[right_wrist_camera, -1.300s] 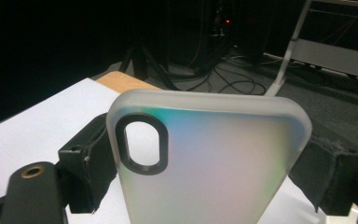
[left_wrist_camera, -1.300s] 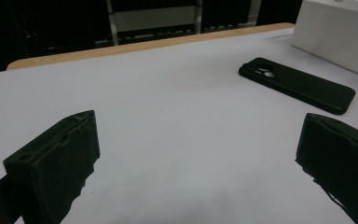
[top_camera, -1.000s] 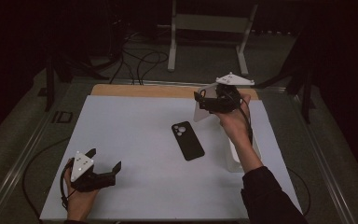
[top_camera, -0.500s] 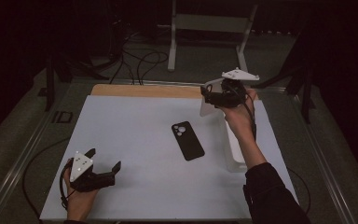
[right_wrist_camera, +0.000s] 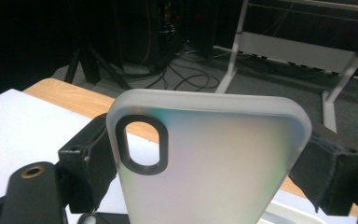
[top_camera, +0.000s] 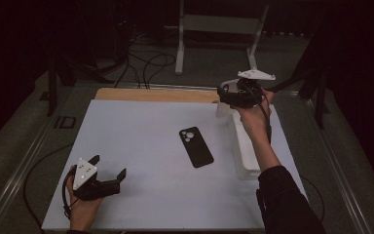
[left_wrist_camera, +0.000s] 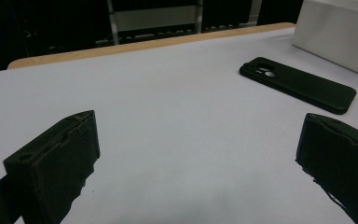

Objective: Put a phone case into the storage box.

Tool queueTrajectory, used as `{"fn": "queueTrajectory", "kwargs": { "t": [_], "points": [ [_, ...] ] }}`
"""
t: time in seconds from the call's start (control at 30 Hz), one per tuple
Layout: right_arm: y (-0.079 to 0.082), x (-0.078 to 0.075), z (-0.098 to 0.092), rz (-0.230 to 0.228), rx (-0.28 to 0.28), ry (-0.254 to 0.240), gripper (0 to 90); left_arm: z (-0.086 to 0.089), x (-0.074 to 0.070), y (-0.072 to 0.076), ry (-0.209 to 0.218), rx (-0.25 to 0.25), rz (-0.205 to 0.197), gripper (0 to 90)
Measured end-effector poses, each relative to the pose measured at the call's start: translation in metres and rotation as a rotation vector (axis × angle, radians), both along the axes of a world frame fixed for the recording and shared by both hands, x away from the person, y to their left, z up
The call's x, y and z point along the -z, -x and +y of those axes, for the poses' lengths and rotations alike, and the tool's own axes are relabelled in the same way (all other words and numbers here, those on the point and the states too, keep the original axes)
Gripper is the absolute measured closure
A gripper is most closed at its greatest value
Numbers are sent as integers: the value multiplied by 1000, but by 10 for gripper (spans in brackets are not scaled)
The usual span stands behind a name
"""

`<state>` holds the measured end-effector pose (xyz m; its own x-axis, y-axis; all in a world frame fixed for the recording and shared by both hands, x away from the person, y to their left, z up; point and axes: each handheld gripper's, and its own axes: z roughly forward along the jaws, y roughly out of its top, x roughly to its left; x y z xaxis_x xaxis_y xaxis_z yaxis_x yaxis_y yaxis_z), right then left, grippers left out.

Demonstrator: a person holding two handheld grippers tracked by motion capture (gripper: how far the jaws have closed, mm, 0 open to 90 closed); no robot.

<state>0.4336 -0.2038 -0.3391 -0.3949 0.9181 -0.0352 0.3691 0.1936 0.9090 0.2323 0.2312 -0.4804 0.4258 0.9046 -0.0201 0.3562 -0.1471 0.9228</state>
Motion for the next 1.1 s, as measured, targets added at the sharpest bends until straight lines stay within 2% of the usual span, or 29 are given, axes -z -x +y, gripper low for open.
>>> {"fn": "queueTrajectory", "kwargs": {
  "t": [0.63, 0.77, 0.97, 1.1],
  "points": [
    [-20, 0, -27, -8, 89, 29, 165, 4, 1, 1, 14, -8, 0, 0],
    [-25, 2, -35, -6, 112, 18, 165, 6, 1, 2, 22, -15, -5, 0],
    [-31, 7, -43, 6, 141, 16, 165, 6, 1, 2, 21, -13, 0, 0],
    [-36, 13, -47, 27, 160, 34, 165, 6, 2, 2, 23, -14, -1, 0]
  ]
}}
